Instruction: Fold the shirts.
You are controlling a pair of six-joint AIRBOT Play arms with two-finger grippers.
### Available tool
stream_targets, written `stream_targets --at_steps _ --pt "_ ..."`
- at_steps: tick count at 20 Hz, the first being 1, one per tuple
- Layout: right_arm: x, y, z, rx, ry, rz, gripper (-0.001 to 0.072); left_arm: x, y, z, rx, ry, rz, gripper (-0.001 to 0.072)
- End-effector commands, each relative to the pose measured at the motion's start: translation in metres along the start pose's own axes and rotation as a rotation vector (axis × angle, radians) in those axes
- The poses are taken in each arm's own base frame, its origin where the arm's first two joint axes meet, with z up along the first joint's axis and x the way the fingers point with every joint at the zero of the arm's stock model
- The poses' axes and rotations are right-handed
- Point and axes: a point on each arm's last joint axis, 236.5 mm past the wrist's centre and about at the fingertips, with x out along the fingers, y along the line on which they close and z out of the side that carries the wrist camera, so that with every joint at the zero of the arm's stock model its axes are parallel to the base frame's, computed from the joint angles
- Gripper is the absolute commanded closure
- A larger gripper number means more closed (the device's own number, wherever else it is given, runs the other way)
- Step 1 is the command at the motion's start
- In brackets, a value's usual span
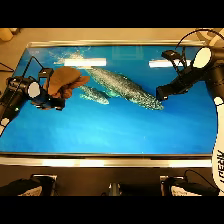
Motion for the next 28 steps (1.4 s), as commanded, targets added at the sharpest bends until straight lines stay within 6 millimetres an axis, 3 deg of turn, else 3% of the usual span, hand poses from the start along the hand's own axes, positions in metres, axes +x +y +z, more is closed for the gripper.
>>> stream_targets --at_steps 1,5,10,11,13,14,15,17,18,20,21,25,27,28 --pt "0.0 0.0 0.0 -0.001 0.0 0.0 0.002 0.0 0.0 0.0 0.0 0.001 0.0 0.0096" --pt "0.0 -0.002 0.007 -0.001 -0.028 -0.009 0.002 0.0 -0.001 0.001 0.001 -0.003 -0.001 0.0096" --pt "-0.001 -0.022 0.014 -0.004 -0.056 -0.095 0.002 0.0 -0.017 0.034 -0.009 -0.142 -0.066 0.0096" --pt "-0.002 -0.03 0.011 -0.006 -0.046 -0.129 0.0021 0.001 -0.023 0.043 -0.028 -0.176 -0.092 0.0096" --pt "-0.004 -0.043 0.007 -0.009 -0.026 -0.184 0.0021 0.001 -0.034 0.079 -0.041 -0.315 -0.136 0.01" --pt "-0.005 -0.048 0.006 -0.015 -0.021 -0.206 0.0021 -0.002 -0.035 0.102 -0.028 -0.402 -0.14 0.0159" --pt "-0.006 -0.054 0.007 -0.03 -0.027 -0.231 0.0021 -0.001 -0.027 0.121 0.004 -0.443 -0.105 0.0282" --pt "-0.01 -0.065 0.015 -0.055 -0.055 -0.281 0.0021 0.017 0.005 0.152 0.058 -0.387 0.008 0.0246" --pt "-0.01 -0.067 0.021 -0.056 -0.079 -0.289 0.0021 0.031 0.023 0.165 0.046 -0.331 0.04 0.0151" --pt "-0.012 -0.067 0.03 -0.059 -0.118 -0.293 0.0022 0.064 0.056 0.175 -0.079 -0.195 0.072 0.0061" --pt "-0.011 -0.067 0.032 -0.057 -0.126 -0.293 0.0022 0.082 0.064 0.171 -0.138 -0.122 0.061 0.0022" --pt "-0.002 -0.064 0.029 -0.037 -0.102 -0.268 0.0022 0.152 0.059 0.13 -0.232 0.099 -0.026 0.0018" --pt "0.004 -0.059 0.025 -0.032 -0.079 -0.239 0.0025 0.17 0.064 0.126 -0.284 0.094 -0.013 0.0019" --pt "0.007 -0.056 0.022 -0.03 -0.064 -0.224 0.0078 0.173 0.065 0.129 -0.3 0.076 -0.014 0.0026"
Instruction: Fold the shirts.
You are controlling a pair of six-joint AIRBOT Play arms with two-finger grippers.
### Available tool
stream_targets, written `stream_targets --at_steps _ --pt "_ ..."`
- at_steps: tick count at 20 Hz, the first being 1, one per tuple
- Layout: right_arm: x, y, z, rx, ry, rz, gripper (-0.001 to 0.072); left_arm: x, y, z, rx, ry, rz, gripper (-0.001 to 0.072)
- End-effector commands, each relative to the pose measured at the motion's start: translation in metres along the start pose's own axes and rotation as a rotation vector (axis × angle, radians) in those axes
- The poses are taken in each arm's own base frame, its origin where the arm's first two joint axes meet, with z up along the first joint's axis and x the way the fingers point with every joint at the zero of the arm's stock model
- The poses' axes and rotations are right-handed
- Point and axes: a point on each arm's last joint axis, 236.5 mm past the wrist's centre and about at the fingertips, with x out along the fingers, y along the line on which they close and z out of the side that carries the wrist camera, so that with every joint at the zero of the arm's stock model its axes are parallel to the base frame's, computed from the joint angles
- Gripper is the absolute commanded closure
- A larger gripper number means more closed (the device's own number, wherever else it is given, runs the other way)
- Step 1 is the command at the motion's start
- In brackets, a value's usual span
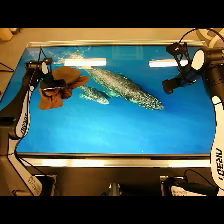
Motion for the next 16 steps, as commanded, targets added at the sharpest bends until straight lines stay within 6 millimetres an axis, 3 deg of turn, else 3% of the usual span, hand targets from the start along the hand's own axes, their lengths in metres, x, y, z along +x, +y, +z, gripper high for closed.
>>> stream_targets --at_steps 1,2,3,4,6,8,10,12,14,16 --pt "0.004 0.011 -0.006 0.008 0.034 0.046 0.0158 0.028 0.007 0.0 -0.078 0.012 -0.011 0.0053" --pt "0.004 0.012 -0.008 0.009 0.039 0.052 0.0206 0.027 0.006 0.005 -0.078 -0.01 -0.016 0.0249" --pt "0.004 0.013 -0.009 0.009 0.046 0.056 0.0222 0.024 0.005 0.011 -0.079 -0.032 -0.022 0.0584" --pt "0.004 0.014 -0.011 0.009 0.054 0.059 0.0222 0.02 0.003 0.017 -0.078 -0.054 -0.028 0.0683" --pt "0.001 0.015 -0.014 0.008 0.061 0.061 0.0223 -0.005 -0.005 0.032 -0.067 -0.12 -0.045 0.0684" --pt "-0.008 0.012 -0.009 0.009 0.027 0.049 0.0224 -0.058 -0.022 0.059 -0.016 -0.269 -0.085 0.0685" --pt "-0.031 0.005 0.003 -0.015 -0.06 0.01 0.0224 -0.152 -0.051 0.088 0.074 -0.506 -0.149 0.0685" --pt "-0.077 -0.014 0.02 -0.017 -0.195 -0.082 0.0223 -0.285 -0.091 0.092 0.142 -0.784 -0.255 0.0685" --pt "-0.148 -0.038 0.037 -0.013 -0.392 -0.217 0.022 -0.424 -0.127 0.061 0.199 -1.048 -0.402 0.0684" --pt "-0.228 -0.053 0.044 -0.005 -0.604 -0.337 0.022 -0.54 -0.152 0.006 0.248 -1.255 -0.571 0.0685"
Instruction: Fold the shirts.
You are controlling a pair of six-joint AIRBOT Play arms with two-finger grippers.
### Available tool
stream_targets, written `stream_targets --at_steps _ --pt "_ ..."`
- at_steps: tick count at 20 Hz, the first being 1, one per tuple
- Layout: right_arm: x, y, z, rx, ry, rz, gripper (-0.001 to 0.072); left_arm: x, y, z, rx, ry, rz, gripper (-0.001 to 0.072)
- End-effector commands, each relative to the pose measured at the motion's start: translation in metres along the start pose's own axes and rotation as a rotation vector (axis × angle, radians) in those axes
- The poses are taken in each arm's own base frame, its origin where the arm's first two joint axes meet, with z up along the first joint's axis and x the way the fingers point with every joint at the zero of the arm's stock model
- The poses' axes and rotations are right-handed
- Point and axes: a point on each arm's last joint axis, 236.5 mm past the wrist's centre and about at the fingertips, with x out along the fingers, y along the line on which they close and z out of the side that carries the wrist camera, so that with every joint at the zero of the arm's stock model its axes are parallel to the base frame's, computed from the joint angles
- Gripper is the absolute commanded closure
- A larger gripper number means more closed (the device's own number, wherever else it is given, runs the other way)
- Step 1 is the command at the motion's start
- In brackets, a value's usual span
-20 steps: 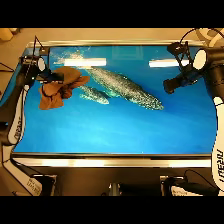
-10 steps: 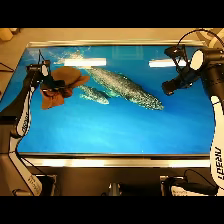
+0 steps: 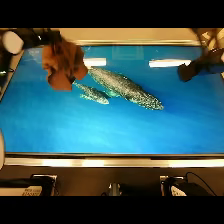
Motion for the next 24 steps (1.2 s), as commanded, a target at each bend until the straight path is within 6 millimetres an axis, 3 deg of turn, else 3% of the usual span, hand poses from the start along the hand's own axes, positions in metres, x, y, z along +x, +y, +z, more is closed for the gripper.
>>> stream_targets --at_steps 1,2,4,6,7,9,12,14,15,16,18,19,20,22,24 --pt "-0.115 -0.048 0.054 0.0 -0.353 -0.212 0.0221 -0.167 -0.102 0.116 0.032 -0.42 -0.265 0.0684" --pt "-0.152 -0.054 0.062 0.006 -0.446 -0.252 0.0221 -0.198 -0.122 0.124 0.033 -0.463 -0.328 0.0684" --pt "-0.207 -0.06 0.062 0.017 -0.559 -0.3 0.0221 -0.223 -0.15 0.116 0.044 -0.449 -0.405 0.0684" --pt "-0.232 -0.057 0.047 0.027 -0.566 -0.305 0.0221 -0.204 -0.172 0.077 0.076 -0.318 -0.435 0.0684" --pt "-0.231 -0.054 0.036 0.03 -0.528 -0.29 0.0221 -0.185 -0.183 0.047 0.101 -0.223 -0.438 0.0684" --pt "-0.207 -0.039 0.005 0.036 -0.367 -0.218 0.0221 -0.137 -0.202 -0.039 0.136 0.023 -0.428 0.0683" --pt "-0.143 0.002 -0.052 0.029 -0.006 -0.018 0.0223 -0.079 -0.212 -0.219 0.232 0.449 -0.395 0.0683" --pt "-0.094 0.032 -0.07 -0.01 0.15 0.116 0.0222 -0.07 -0.215 -0.336 0.132 0.727 -0.38 0.0683" --pt "-0.069 0.046 -0.075 -0.031 0.197 0.176 0.0222 -0.074 -0.222 -0.382 0.032 0.846 -0.39 0.0683" --pt "-0.04 0.061 -0.081 -0.042 0.244 0.236 0.0221 -0.077 -0.23 -0.411 -0.041 0.928 -0.409 0.0683" --pt "0.011 0.086 -0.098 -0.039 0.345 0.332 0.0221 -0.078 -0.241 -0.438 -0.136 1.025 -0.424 0.0643" --pt "0.029 0.099 -0.104 -0.031 0.387 0.387 0.0221 -0.075 -0.245 -0.433 -0.165 1.029 -0.448 0.0347" --pt "0.042 0.116 -0.105 -0.018 0.408 0.46 0.0222 -0.07 -0.242 -0.42 -0.168 1.013 -0.465 -0.0013" --pt "0.058 0.137 -0.104 -0.028 0.414 0.552 0.0221 -0.068 -0.212 -0.379 -0.099 1.015 -0.496 -0.0013" --pt "0.07 0.132 -0.113 -0.048 0.453 0.532 0.0221 -0.068 -0.146 -0.335 -0.02 1.012 -0.428 -0.0013"
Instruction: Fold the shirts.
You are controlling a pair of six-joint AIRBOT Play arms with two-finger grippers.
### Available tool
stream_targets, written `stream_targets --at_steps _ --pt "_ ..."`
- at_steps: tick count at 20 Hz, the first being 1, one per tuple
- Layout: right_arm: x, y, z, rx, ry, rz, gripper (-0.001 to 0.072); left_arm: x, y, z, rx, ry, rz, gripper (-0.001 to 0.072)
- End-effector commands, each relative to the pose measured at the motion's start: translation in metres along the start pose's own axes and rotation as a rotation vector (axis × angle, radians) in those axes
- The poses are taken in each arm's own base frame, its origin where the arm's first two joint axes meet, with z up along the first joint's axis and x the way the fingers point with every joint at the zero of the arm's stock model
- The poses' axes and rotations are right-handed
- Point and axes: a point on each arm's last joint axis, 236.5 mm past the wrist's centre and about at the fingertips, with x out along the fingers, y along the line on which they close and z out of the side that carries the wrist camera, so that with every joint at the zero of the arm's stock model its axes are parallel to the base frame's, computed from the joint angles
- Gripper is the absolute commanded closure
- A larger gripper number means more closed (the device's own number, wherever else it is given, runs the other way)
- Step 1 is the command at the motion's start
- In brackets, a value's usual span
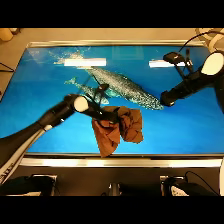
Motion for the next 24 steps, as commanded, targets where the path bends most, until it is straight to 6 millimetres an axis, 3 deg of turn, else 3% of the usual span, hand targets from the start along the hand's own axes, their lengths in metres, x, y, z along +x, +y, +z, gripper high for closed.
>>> stream_targets --at_steps 1,3,5,7,10,12,14,16,22,24 --pt "0.035 -0.002 -0.005 -0.017 0.084 0.054 0.0221 -0.077 0.067 0.006 0.02 0.055 0.11 -0.0013" --pt "0.042 -0.011 -0.011 -0.022 0.119 0.026 0.0222 -0.121 0.12 -0.006 -0.082 0.043 0.195 -0.0012" --pt "0.051 -0.012 -0.011 -0.021 0.137 0.036 0.0222 -0.121 0.13 -0.051 -0.202 0.128 0.137 -0.0007" --pt "0.062 -0.011 -0.012 -0.017 0.157 0.056 0.0223 -0.087 0.11 -0.097 -0.275 0.183 0.023 0.0101" --pt "0.074 -0.009 -0.013 -0.01 0.179 0.085 0.0224 -0.014 0.089 -0.166 -0.391 0.26 -0.054 0.0096" --pt "0.079 -0.007 -0.013 -0.007 0.186 0.1 0.0224 0.022 0.075 -0.193 -0.47 0.267 -0.102 0.0094" --pt "0.08 -0.006 -0.012 -0.005 0.184 0.109 0.0224 0.043 0.049 -0.195 -0.471 0.236 -0.177 0.0094" --pt "0.081 -0.004 -0.011 -0.004 0.182 0.115 0.0224 0.057 0.033 -0.181 -0.482 0.167 -0.194 0.0094" --pt "0.094 0.014 -0.007 0.015 0.167 0.203 0.022 0.078 0.028 -0.154 -0.533 0.079 -0.191 0.0119" --pt "0.109 0.014 -0.007 0.033 0.144 0.203 0.0178 0.079 0.028 -0.147 -0.538 0.06 -0.192 0.0376"
